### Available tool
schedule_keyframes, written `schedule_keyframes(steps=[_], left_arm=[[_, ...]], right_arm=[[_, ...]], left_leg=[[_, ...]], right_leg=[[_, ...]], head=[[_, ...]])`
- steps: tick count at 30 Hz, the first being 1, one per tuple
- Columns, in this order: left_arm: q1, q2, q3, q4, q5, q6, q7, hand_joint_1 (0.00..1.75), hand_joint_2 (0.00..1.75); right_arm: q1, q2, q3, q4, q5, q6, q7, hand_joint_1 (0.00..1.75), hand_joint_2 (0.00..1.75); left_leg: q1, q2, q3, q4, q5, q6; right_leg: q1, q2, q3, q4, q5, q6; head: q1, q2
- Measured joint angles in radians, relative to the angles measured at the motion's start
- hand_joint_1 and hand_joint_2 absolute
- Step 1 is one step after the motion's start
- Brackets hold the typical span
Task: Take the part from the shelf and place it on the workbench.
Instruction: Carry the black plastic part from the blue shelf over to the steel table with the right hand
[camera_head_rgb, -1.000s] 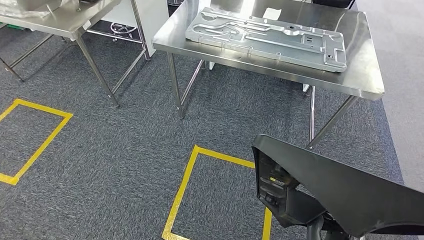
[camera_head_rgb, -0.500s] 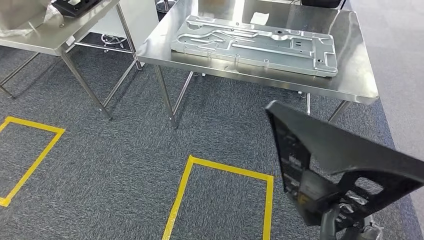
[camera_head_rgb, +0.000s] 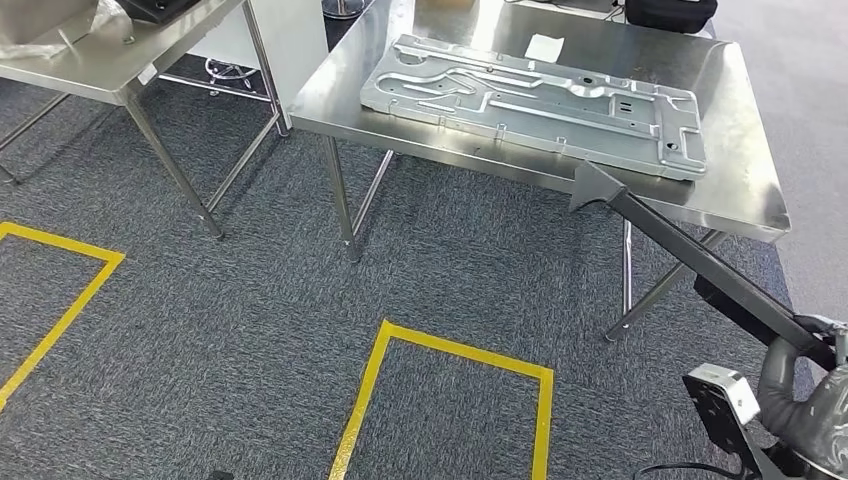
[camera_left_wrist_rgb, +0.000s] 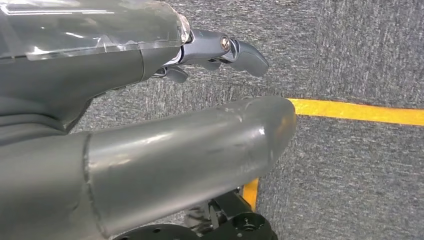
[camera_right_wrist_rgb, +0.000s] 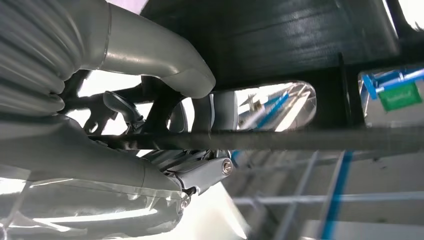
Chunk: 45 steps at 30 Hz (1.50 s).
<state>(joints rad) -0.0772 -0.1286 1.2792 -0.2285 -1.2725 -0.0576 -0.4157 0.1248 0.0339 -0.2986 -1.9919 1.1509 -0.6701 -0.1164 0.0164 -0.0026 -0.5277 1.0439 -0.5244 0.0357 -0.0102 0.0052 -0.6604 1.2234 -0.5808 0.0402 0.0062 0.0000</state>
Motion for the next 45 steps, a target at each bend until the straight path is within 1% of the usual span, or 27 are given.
schedule_keyframes(steps=[1, 3, 5, 8, 10, 12, 13, 14, 15, 17, 19, 22, 23, 25, 27, 29, 30, 31, 32, 34, 35, 37, 38, 40, 42, 44, 45], left_arm=[[0.001, 0.0, -0.004, 0.0, -0.003, -0.001, 0.0, 0.0, 0.0], [-0.001, 0.0, -0.009, 0.001, -0.009, -0.004, 0.001, 0.0, 0.0], [-0.006, 0.001, -0.013, 0.002, -0.014, -0.007, 0.002, 0.0, 0.0], [-0.011, 0.005, -0.021, 0.002, -0.016, -0.012, 0.003, 0.0, 0.0], [-0.017, 0.008, -0.027, 0.002, -0.016, -0.013, 0.003, 0.0, 0.0], [-0.016, 0.009, -0.032, 0.002, -0.015, -0.013, 0.004, 0.0, 0.0], [-0.013, 0.011, -0.034, 0.002, -0.016, -0.013, 0.004, 0.0, 0.0], [-0.01, 0.012, -0.035, 0.002, -0.016, -0.014, 0.005, 0.0, 0.0], [-0.008, 0.014, -0.035, 0.002, -0.017, -0.015, 0.006, 0.0, 0.0], [-0.005, 0.019, -0.037, 0.002, -0.017, -0.016, 0.006, 0.0, 0.0], [-0.003, 0.023, -0.039, 0.002, -0.019, -0.018, 0.007, 0.0, 0.0], [-0.003, 0.024, -0.044, 0.003, -0.022, -0.019, 0.008, 0.0, 0.0], [-0.004, 0.025, -0.046, 0.003, -0.025, -0.019, 0.008, 0.0, 0.0], [-0.006, 0.025, -0.051, 0.003, -0.029, -0.019, 0.008, 0.0, 0.0], [-0.01, 0.025, -0.054, 0.003, -0.031, -0.019, 0.008, 0.0, 0.0], [-0.01, 0.025, -0.056, 0.003, -0.032, -0.019, 0.008, 0.0, 0.0], [-0.01, 0.025, -0.057, 0.003, -0.032, -0.019, 0.009, 0.0, 0.0], [-0.01, 0.025, -0.058, 0.003, -0.032, -0.02, 0.009, 0.0, 0.0], [-0.009, 0.025, -0.058, 0.003, -0.033, -0.02, 0.01, 0.0, 0.0], [-0.01, 0.025, -0.058, 0.003, -0.033, -0.02, 0.011, 0.0, 0.0], [-0.011, 0.025, -0.058, 0.003, -0.032, -0.02, 0.012, 0.0, 0.0], [-0.015, 0.026, -0.059, 0.003, -0.032, -0.02, 0.015, 0.0, 0.0], [-0.017, 0.026, -0.059, 0.003, -0.033, -0.02, 0.016, 0.0, 0.0], [-0.02, 0.026, -0.059, 0.003, -0.033, -0.02, 0.017, 0.0, 0.0], [-0.019, 0.026, -0.059, 0.003, -0.034, -0.019, 0.017, 0.0, 0.0], [-0.017, 0.026, -0.059, 0.003, -0.034, -0.019, 0.017, 0.0, 0.0], [-0.016, 0.026, -0.059, 0.003, -0.034, -0.019, 0.017, 0.0, 0.0]], right_arm=[[-0.02, -0.02, -0.003, 0.02, 0.083, 0.014, 0.019, 1.75, 1.75], [-0.058, -0.064, 0.003, 0.07, 0.251, 0.047, 0.054, 1.75, 1.75], [-0.086, -0.114, 0.028, 0.123, 0.362, 0.071, 0.08, 1.75, 1.75], [-0.128, -0.206, 0.106, 0.192, 0.413, 0.091, 0.114, 1.75, 1.75], [-0.153, -0.266, 0.17, 0.232, 0.417, 0.096, 0.15, 1.75, 1.75], [-0.173, -0.32, 0.241, 0.269, 0.417, 0.104, 0.206, 1.75, 1.75], [-0.181, -0.349, 0.282, 0.285, 0.417, 0.111, 0.237, 1.75, 1.75], [-0.191, -0.378, 0.323, 0.298, 0.417, 0.117, 0.264, 1.75, 1.75], [-0.201, -0.407, 0.364, 0.31, 0.417, 0.121, 0.284, 1.75, 1.75], [-0.227, -0.454, 0.438, 0.335, 0.417, 0.122, 0.302, 1.75, 1.75], [-0.25, -0.493, 0.5, 0.36, 0.417, 0.122, 0.306, 1.75, 1.75], [-0.279, -0.548, 0.567, 0.383, 0.417, 0.122, 0.317, 1.75, 1.75], [-0.294, -0.568, 0.59, 0.389, 0.417, 0.122, 0.326, 1.75, 1.75], [-0.337, -0.604, 0.643, 0.399, 0.417, 0.121, 0.355, 1.75, 1.75], [-0.379, -0.637, 0.7, 0.407, 0.417, 0.118, 0.383, 1.75, 1.75], [-0.41, -0.663, 0.751, 0.413, 0.417, 0.117, 0.406, 1.75, 1.75], [-0.423, -0.673, 0.772, 0.416, 0.417, 0.117, 0.413, 1.75, 1.75], [-0.435, -0.682, 0.79, 0.417, 0.417, 0.116, 0.419, 1.75, 1.75], [-0.446, -0.689, 0.805, 0.419, 0.417, 0.116, 0.423, 1.75, 1.75], [-0.47, -0.701, 0.833, 0.425, 0.417, 0.113, 0.43, 1.75, 1.75], [-0.483, -0.707, 0.847, 0.427, 0.417, 0.111, 0.434, 1.75, 1.75], [-0.514, -0.723, 0.873, 0.428, 0.417, 0.108, 0.446, 1.75, 1.75], [-0.534, -0.731, 0.881, 0.426, 0.417, 0.107, 0.452, 1.75, 1.75], [-0.574, -0.742, 0.892, 0.419, 0.417, 0.106, 0.463, 1.75, 1.75], [-0.6, -0.747, 0.899, 0.414, 0.417, 0.106, 0.466, 1.75, 1.75], [-0.611, -0.749, 0.909, 0.413, 0.417, 0.106, 0.466, 1.75, 1.75], [-0.615, -0.749, 0.913, 0.412, 0.417, 0.106, 0.466, 1.75, 1.75]], left_leg=[[0.0, -0.001, 0.009, -0.001, -0.008, -0.002], [-0.002, -0.003, 0.023, -0.004, -0.021, -0.008], [-0.004, -0.005, 0.034, -0.008, -0.027, -0.019], [-0.007, -0.004, 0.038, 0.024, -0.029, -0.036], [-0.005, -0.004, -0.021, 0.128, -0.053, -0.039], [-0.005, -0.003, -0.111, 0.246, -0.103, -0.042], [-0.005, -0.003, -0.145, 0.273, -0.118, -0.043], [-0.006, -0.003, -0.165, 0.268, -0.113, -0.042], [-0.006, -0.003, -0.169, 0.231, -0.085, -0.038], [-0.012, -0.004, -0.157, 0.111, 0.026, -0.025], [-0.019, -0.006, -0.146, 0.036, 0.1, -0.016], [-0.02, -0.008, -0.124, 0.009, 0.108, -0.003], [-0.018, -0.009, -0.111, 0.0, 0.105, 0.002], [-0.014, -0.008, -0.084, -0.016, 0.098, 0.009], [-0.013, -0.008, -0.064, -0.021, 0.082, 0.011], [-0.01, -0.01, -0.038, -0.022, 0.061, 0.008], [-0.008, -0.012, -0.022, -0.022, 0.049, 0.005], [-0.006, -0.013, -0.005, -0.022, 0.036, 0.001], [-0.005, -0.014, 0.008, -0.023, 0.023, -0.004], [-0.005, -0.016, 0.026, -0.023, 0.002, -0.017], [-0.005, -0.016, 0.03, -0.022, -0.002, -0.025], [-0.006, -0.013, 0.031, -0.009, -0.001, -0.039], [-0.006, -0.011, 0.017, 0.02, 0.007, -0.044], [-0.004, -0.007, -0.049, 0.131, 0.004, -0.05], [-0.005, -0.005, -0.133, 0.25, -0.048, -0.05], [-0.006, -0.005, -0.184, 0.283, -0.094, -0.045], [-0.007, -0.005, -0.189, 0.255, -0.084, -0.04]], right_leg=[[0.001, -0.001, 0.01, -0.064, 0.057, -0.006], [0.008, -0.004, 0.027, -0.155, 0.116, -0.017], [0.013, -0.007, 0.035, -0.18, 0.116, -0.025], [0.005, -0.005, 0.066, -0.199, 0.116, -0.039], [0.003, -0.006, 0.088, -0.206, 0.106, -0.05], [0.004, -0.007, 0.105, -0.207, 0.089, -0.056], [0.005, -0.005, 0.116, -0.207, 0.08, -0.056], [0.005, -0.004, 0.128, -0.207, 0.07, -0.056], [0.006, -0.002, 0.142, -0.207, 0.059, -0.055], [0.008, -0.001, 0.17, -0.205, 0.036, -0.05], [0.009, 0.002, 0.184, -0.207, 0.015, -0.039], [0.006, 0.003, 0.194, -0.193, 0.016, -0.019], [0.004, 0.002, 0.187, -0.169, 0.022, -0.015], [-0.001, 0.0, 0.13, -0.077, 0.011, -0.006], [-0.007, -0.001, 0.045, 0.025, -0.036, 0.006], [-0.014, -0.002, -0.009, 0.045, -0.067, 0.017], [-0.017, -0.003, -0.016, 0.014, -0.051, 0.021], [-0.02, -0.005, -0.013, -0.039, -0.006, 0.024], [-0.023, -0.008, -0.007, -0.098, 0.065, 0.025], [-0.019, -0.015, -0.004, -0.178, 0.164, 0.014], [-0.016, -0.017, -0.006, -0.19, 0.183, 0.005], [-0.013, -0.015, -0.002, -0.191, 0.177, -0.016], [-0.014, -0.014, 0.005, -0.194, 0.171, -0.024], [-0.013, -0.011, 0.026, -0.2, 0.159, -0.039], [-0.009, -0.01, 0.048, -0.201, 0.141, -0.049], [-0.003, -0.009, 0.074, -0.201, 0.12, -0.051], [0.001, -0.008, 0.088, -0.201, 0.11, -0.052]], head=[[0.0, 0.0], [0.0, 0.0], [0.001, 0.0], [0.0, 0.0], [-0.001, 0.0], [-0.002, 0.0], [-0.003, 0.0], [-0.004, 0.0], [-0.004, 0.0], [-0.003, 0.0], [-0.002, 0.0], [-0.003, 0.0], [-0.003, 0.0], [-0.002, 0.0], [-0.002, 0.0], [-0.002, 0.0], [-0.002, 0.0], [-0.002, 0.0], [-0.001, 0.0], [0.0, 0.0], [0.001, 0.0], [0.001, 0.0], [0.0, 0.0], [-0.003, 0.0], [-0.005, 0.0], [-0.006, 0.0], [-0.006, 0.0]])
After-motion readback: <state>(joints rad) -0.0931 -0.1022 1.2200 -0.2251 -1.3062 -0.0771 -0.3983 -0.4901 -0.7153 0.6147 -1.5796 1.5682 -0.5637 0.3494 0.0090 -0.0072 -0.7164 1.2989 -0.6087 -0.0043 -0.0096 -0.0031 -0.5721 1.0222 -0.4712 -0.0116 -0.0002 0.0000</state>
